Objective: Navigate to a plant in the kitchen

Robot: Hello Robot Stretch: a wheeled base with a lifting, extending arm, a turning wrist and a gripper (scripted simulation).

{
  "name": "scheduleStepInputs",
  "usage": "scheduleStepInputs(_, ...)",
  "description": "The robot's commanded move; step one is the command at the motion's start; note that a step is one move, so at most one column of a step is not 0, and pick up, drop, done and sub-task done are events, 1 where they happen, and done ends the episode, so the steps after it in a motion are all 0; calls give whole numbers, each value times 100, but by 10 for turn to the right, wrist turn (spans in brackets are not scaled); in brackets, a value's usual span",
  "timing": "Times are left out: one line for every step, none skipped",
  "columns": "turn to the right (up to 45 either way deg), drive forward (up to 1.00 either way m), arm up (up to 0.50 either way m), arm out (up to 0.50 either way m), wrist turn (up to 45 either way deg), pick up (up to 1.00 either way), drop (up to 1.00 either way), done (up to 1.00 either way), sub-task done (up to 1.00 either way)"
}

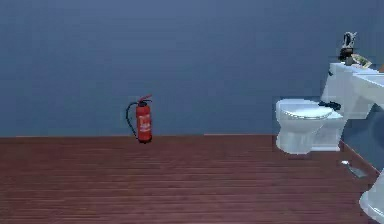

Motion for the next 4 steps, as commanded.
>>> scheduleStepInputs(-180, 0, 0, 0, 0, 0, 0, 0, 0)
scheduleStepInputs(0, 30, 0, 0, 0, 0, 0, 0, 0)
scheduleStepInputs(450, 0, 0, 0, 0, 0, 0, 0, 0)
scheduleStepInputs(450, 0, 0, 0, 0, 0, 0, 0, 0)
